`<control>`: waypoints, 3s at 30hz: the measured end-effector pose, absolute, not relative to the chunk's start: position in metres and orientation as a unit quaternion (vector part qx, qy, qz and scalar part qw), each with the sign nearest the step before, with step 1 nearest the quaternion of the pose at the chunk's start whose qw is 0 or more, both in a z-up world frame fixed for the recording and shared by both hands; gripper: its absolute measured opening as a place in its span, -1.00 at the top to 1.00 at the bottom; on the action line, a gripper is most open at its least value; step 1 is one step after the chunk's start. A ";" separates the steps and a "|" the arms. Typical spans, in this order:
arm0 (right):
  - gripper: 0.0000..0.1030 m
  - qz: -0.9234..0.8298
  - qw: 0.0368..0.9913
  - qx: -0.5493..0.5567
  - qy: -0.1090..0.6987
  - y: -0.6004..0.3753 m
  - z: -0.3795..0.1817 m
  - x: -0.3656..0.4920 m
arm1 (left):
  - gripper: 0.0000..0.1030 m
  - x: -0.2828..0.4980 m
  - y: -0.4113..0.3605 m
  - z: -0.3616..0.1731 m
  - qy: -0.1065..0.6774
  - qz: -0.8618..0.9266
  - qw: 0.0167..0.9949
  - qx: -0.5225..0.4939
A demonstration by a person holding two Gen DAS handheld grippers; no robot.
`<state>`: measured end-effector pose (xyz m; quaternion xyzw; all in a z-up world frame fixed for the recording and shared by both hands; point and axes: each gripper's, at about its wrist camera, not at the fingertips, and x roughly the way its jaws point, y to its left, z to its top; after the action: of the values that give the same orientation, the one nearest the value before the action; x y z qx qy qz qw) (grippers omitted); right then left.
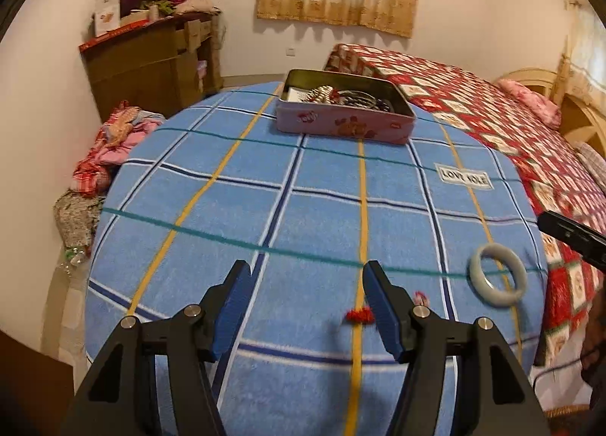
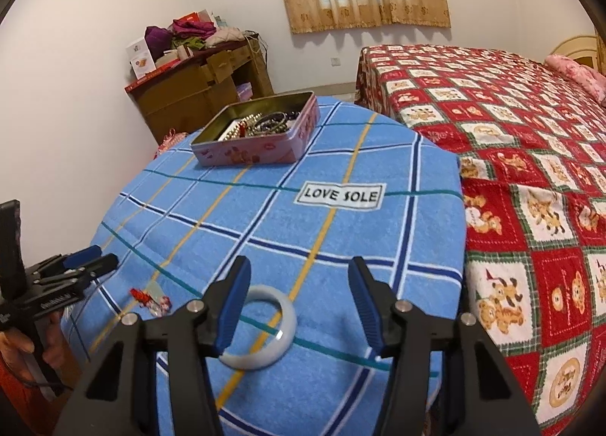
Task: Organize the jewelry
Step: 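Move both open tools back toward the pale jade bangle and red tassel pendant, then grasp the red tassel pendant with the left tool while the right tool grasps the pale jade bangle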
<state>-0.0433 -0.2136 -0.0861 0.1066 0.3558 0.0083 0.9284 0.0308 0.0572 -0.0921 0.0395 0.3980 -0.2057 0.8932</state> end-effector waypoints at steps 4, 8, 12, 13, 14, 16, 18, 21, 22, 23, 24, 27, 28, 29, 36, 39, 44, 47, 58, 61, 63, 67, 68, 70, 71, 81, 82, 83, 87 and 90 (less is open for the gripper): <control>-0.07 0.012 0.923 0.112 0.369 -0.214 -0.094 -0.047 | -0.20 0.021 0.056 -0.097 0.405 -0.242 0.881 0.044; -0.07 0.019 0.921 0.113 0.372 -0.213 -0.095 -0.049 | -0.20 0.016 0.039 -0.105 0.412 -0.274 0.867 0.065; -0.07 0.018 0.921 0.119 0.370 -0.216 -0.093 -0.052 | -0.20 0.018 0.026 -0.113 0.424 -0.293 0.854 0.078; -0.07 0.018 0.921 0.123 0.370 -0.218 -0.092 -0.053 | -0.20 0.018 0.023 -0.115 0.426 -0.304 0.849 0.078; -0.07 0.018 0.920 0.125 0.370 -0.219 -0.092 -0.053 | -0.20 0.019 0.021 -0.116 0.428 -0.310 0.845 0.078; -0.07 0.017 0.919 0.129 0.371 -0.221 -0.093 -0.053 | -0.20 0.021 0.016 -0.120 0.432 -0.326 0.837 0.077; -0.07 0.015 0.918 0.130 0.374 -0.222 -0.094 -0.053 | -0.20 0.025 0.013 -0.125 0.444 -0.329 0.830 0.073; -0.07 0.015 0.917 0.133 0.376 -0.223 -0.095 -0.053 | -0.20 0.026 0.013 -0.127 0.439 -0.330 0.833 0.060; -0.07 0.015 0.917 0.134 0.376 -0.223 -0.096 -0.052 | -0.20 0.026 0.015 -0.127 0.437 -0.331 0.835 0.054; -0.07 0.016 0.917 0.134 0.376 -0.223 -0.096 -0.052 | -0.20 0.027 0.015 -0.127 0.436 -0.332 0.835 0.050; -0.07 0.017 0.916 0.135 0.377 -0.222 -0.096 -0.052 | -0.19 0.027 0.015 -0.127 0.436 -0.332 0.835 0.050; -0.07 0.018 0.915 0.136 0.379 -0.221 -0.097 -0.051 | 0.42 0.025 0.011 -0.126 0.435 -0.327 0.836 0.073; -0.07 0.019 0.915 0.135 0.380 -0.221 -0.098 -0.050 | 0.48 0.024 0.010 -0.126 0.440 -0.331 0.831 0.075; -0.07 0.019 0.915 0.135 0.380 -0.221 -0.098 -0.050 | 0.49 0.023 0.011 -0.126 0.443 -0.336 0.828 0.073; -0.07 0.016 0.915 0.138 0.379 -0.224 -0.098 -0.050 | 0.45 0.009 0.007 -0.125 0.434 -0.354 0.822 0.106; -0.07 0.017 0.914 0.141 0.381 -0.225 -0.098 -0.050 | 0.42 0.008 0.004 -0.123 0.437 -0.366 0.814 0.113; -0.07 0.017 0.914 0.141 0.381 -0.224 -0.098 -0.051 | 0.28 0.004 0.009 -0.120 0.441 -0.383 0.804 0.107; -0.07 0.016 0.913 0.144 0.381 -0.226 -0.099 -0.051 | 0.11 -0.002 0.013 -0.118 0.435 -0.388 0.805 0.111; -0.07 0.027 0.908 0.147 0.392 -0.226 -0.105 -0.051 | -0.03 -0.020 0.022 -0.104 0.395 -0.439 0.797 0.126; -0.07 0.027 0.907 0.150 0.393 -0.226 -0.106 -0.050 | -0.04 -0.021 0.014 -0.106 0.391 -0.451 0.789 0.141; -0.07 0.026 0.908 0.149 0.391 -0.226 -0.105 -0.051 | -0.04 -0.018 0.005 -0.114 0.398 -0.447 0.786 0.155; -0.07 0.025 0.909 0.147 0.389 -0.227 -0.103 -0.052 | -0.04 -0.014 0.002 -0.123 0.408 -0.441 0.786 0.147; -0.07 0.024 0.908 0.148 0.390 -0.228 -0.104 -0.052 | -0.04 -0.013 0.002 -0.123 0.410 -0.442 0.785 0.143; -0.07 0.024 0.906 0.151 0.394 -0.229 -0.106 -0.051 | -0.03 -0.011 0.004 -0.124 0.413 -0.444 0.783 0.135; -0.07 0.025 0.905 0.153 0.396 -0.229 -0.107 -0.050 | -0.03 -0.011 0.004 -0.124 0.416 -0.445 0.783 0.130; -0.07 0.027 0.904 0.160 0.397 -0.229 -0.110 -0.049 | 0.36 0.000 0.003 -0.125 0.438 -0.442 0.777 0.093; -0.07 0.027 0.903 0.162 0.397 -0.230 -0.110 -0.049 | 0.36 0.001 0.001 -0.125 0.437 -0.440 0.779 0.090; -0.07 0.027 0.902 0.166 0.398 -0.231 -0.111 -0.049 | 0.34 0.000 -0.001 -0.125 0.435 -0.439 0.781 0.090; -0.07 0.028 0.899 0.171 0.402 -0.233 -0.113 -0.048 | 0.03 -0.006 -0.011 -0.125 0.428 -0.446 0.779 0.107; -0.07 0.027 0.900 0.170 0.401 -0.233 -0.112 -0.048 | 0.15 -0.011 -0.015 -0.125 0.420 -0.446 0.781 0.124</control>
<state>-0.0482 -0.2333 -0.1124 0.1697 0.4009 0.0273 0.8999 -0.0114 -0.0152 -0.1252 0.1245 0.4202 -0.4457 0.7806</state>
